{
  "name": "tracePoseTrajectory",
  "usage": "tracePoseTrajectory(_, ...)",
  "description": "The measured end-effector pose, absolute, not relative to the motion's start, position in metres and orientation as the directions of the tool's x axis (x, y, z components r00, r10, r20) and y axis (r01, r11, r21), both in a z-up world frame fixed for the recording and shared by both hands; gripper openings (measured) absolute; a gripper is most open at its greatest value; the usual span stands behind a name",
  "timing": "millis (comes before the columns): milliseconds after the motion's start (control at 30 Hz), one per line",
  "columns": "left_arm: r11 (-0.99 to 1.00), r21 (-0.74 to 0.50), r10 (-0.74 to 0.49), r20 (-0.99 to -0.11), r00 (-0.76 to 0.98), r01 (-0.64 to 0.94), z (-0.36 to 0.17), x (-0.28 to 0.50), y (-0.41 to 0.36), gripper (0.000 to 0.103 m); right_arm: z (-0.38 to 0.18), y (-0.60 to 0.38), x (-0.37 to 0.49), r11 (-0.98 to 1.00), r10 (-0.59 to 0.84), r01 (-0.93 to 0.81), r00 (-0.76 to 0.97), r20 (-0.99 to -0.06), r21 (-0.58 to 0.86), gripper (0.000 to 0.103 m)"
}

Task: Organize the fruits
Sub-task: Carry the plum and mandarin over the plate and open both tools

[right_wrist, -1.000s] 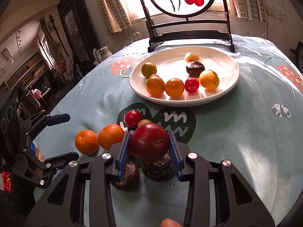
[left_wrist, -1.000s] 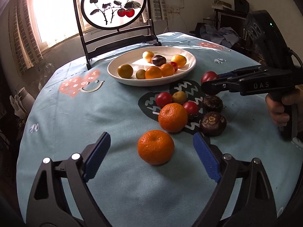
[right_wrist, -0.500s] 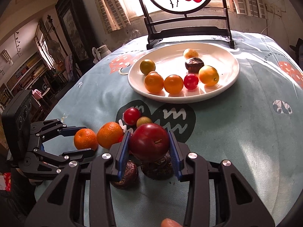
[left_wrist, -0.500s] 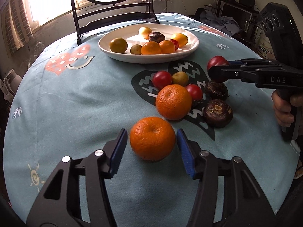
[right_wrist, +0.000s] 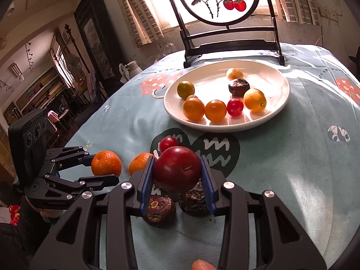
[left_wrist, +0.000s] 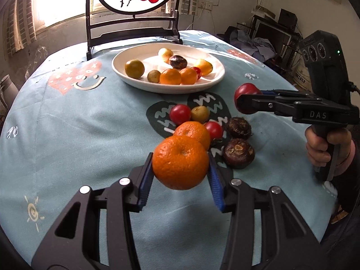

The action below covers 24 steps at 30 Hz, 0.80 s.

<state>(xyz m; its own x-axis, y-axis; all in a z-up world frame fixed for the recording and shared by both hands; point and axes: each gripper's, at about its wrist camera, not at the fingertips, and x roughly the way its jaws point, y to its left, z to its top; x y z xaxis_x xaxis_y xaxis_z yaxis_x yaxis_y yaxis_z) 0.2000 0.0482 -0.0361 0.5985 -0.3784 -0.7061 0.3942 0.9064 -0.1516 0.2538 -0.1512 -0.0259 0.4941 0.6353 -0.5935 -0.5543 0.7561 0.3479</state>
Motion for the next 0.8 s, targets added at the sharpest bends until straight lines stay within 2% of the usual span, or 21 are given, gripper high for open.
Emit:
tracePoseTrajectory(133,0.898,-0.197,-0.415,-0.673,0.612,0.393,-0.006,0.230,0.040,0.046,-0.011,-0.162,0.273,0.772,0.633,-0.516,0.564,-0.531,0.372,0.040)
tracePoseTrajectory(300,0.942,-0.166,-0.322,-0.688,0.651,0.291,0.011,0.306,0.024,0.046,-0.003,-0.168,0.321,0.835,0.550,-0.431,0.671,-0.497,0.342,0.040)
tracePoseTrajectory(533,0.979,-0.127,-0.198,-0.755,0.625,0.157,-0.008,0.406,0.011,0.046,-0.019,-0.162,0.390,0.870,0.493,-0.365,0.666,-0.559,0.332,0.040)
tracePoseTrajectory(733,0.987,-0.057,-0.138,-0.780,0.610,0.151,-0.025,0.435,-0.003,0.046,-0.036,-0.149,0.415,0.874,0.483,-0.387,0.627,-0.611,0.294,0.041)
tracePoseTrajectory(800,0.988,-0.061,-0.136,-0.784,0.606,0.143,-0.026,0.435,-0.003,0.047,-0.037,-0.145,0.415,0.870,0.488,-0.399,0.611,-0.623,0.290,0.050)
